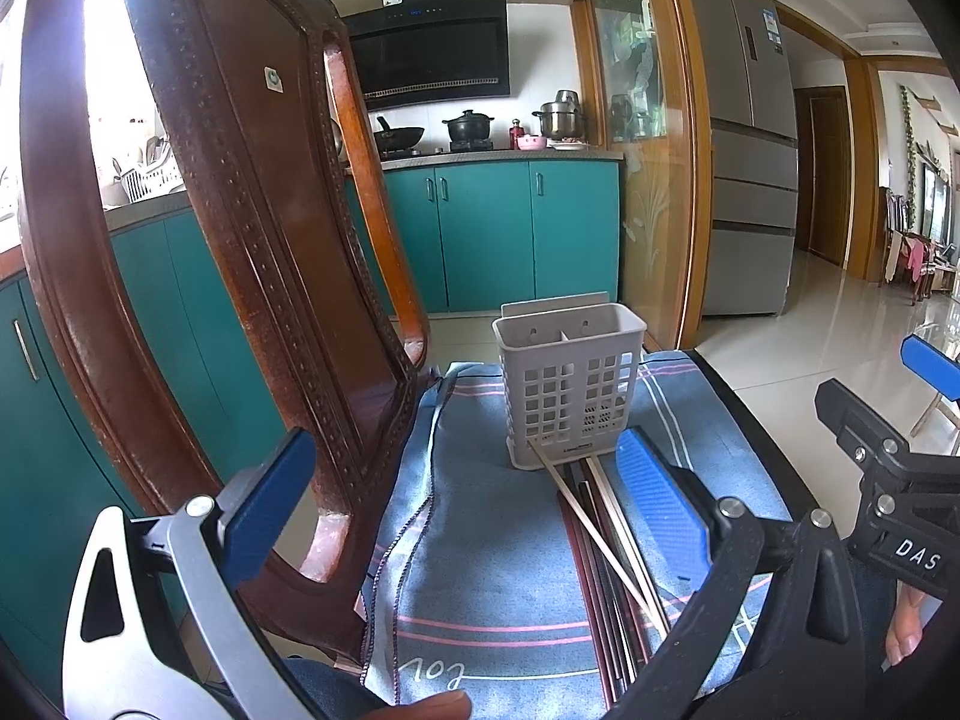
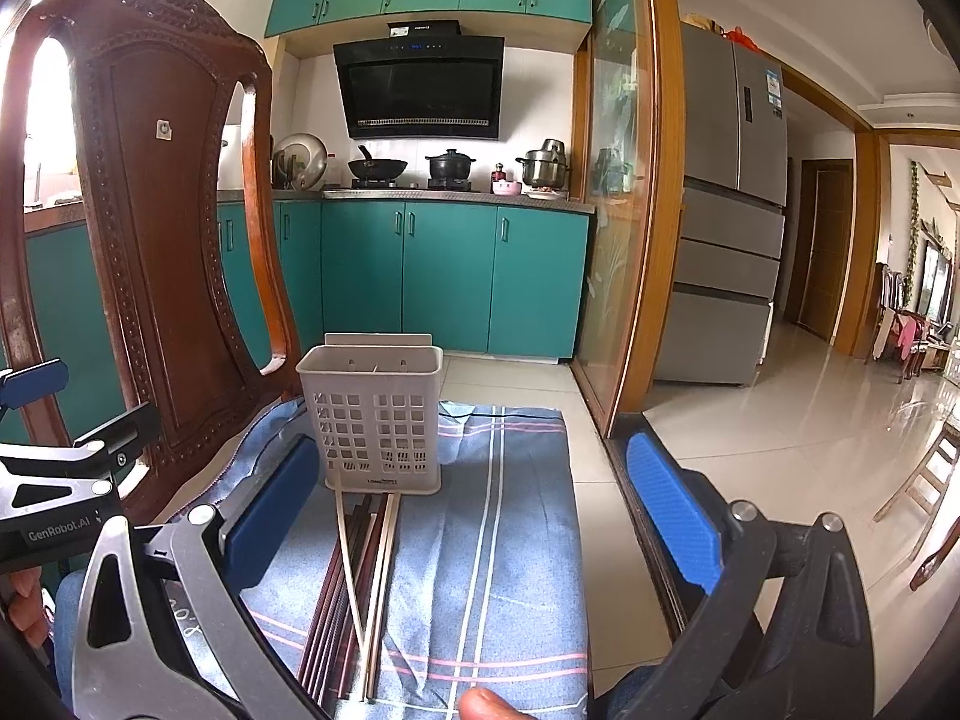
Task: Organize utensils
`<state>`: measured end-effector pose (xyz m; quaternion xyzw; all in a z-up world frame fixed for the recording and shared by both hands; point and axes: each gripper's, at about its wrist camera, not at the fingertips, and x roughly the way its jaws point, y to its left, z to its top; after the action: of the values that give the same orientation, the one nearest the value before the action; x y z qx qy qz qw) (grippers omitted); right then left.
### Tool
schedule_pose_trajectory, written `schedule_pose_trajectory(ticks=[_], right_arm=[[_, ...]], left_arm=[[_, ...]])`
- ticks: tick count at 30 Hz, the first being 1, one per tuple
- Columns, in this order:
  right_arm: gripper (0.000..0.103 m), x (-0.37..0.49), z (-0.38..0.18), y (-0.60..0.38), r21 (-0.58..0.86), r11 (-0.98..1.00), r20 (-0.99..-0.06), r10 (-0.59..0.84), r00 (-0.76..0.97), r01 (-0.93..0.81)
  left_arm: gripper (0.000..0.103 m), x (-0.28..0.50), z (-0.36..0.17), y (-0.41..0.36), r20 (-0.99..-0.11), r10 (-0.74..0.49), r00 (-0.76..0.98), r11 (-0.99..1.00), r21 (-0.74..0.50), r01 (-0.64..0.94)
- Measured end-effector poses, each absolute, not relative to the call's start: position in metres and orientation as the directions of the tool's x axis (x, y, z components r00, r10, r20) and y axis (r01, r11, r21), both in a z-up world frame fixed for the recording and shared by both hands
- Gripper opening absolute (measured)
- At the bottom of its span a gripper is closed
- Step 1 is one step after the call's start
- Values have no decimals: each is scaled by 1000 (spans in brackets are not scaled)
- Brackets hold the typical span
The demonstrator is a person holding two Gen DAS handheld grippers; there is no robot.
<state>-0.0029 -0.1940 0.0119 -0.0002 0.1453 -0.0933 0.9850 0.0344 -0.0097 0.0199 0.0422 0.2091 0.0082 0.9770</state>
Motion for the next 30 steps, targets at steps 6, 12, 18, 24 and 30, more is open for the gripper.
schedule_pose_trajectory(ticks=[6, 12, 18, 24, 30], right_arm=[[100, -3, 12, -194, -27, 982, -286, -184, 940, 184], [100, -2, 11, -195, -27, 983, -290, -184, 939, 184], [100, 0, 10, -196, -29, 983, -293, -182, 939, 182], [100, 1, 9, -196, -31, 983, -293, -185, 938, 184], [100, 18, 0, -203, -38, 983, -368, -180, 912, 178]], left_arm=[[100, 35, 20, -10, -409, 31, 912, 996, 88, 5], [100, 38, 19, -12, -412, 29, 911, 996, 91, 9], [100, 39, 18, -13, -415, 28, 909, 996, 92, 11], [100, 39, 18, -14, -415, 29, 909, 996, 93, 10], [100, 45, 6, -15, -459, 24, 888, 996, 90, 19]])
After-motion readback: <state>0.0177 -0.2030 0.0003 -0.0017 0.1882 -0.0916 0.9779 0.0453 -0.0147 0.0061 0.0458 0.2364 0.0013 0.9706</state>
